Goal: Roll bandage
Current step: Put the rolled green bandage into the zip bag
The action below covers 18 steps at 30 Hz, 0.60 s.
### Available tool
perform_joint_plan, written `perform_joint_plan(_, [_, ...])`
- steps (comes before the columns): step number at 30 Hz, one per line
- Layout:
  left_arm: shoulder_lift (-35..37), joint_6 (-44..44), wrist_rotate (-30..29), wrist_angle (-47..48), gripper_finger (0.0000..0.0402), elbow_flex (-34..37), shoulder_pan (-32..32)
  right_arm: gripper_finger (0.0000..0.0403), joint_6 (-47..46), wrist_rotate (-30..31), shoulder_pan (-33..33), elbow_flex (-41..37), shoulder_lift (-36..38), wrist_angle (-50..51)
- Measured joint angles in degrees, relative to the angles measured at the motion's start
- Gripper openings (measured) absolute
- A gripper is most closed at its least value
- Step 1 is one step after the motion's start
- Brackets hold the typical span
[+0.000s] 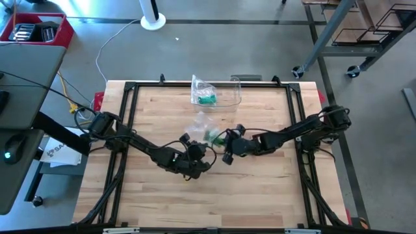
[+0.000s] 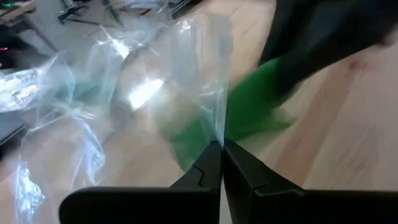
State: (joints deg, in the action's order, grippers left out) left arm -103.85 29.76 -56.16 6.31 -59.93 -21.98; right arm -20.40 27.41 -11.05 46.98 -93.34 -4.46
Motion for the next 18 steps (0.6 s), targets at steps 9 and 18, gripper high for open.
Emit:
perform_joint_plan(9, [0.8, 0.0, -0.4, 2.1, 0.0, -0.8, 0.6, 0.0021, 0.6, 2.7, -0.3, 0.2, 0.1, -0.8])
perform_joint_plan(18, [0.8, -4.3, 0.1, -5.4, 0.0, -0.8, 0.6, 0.0021, 5.4, 0.9, -0.8, 0.2, 0.0, -12.4])
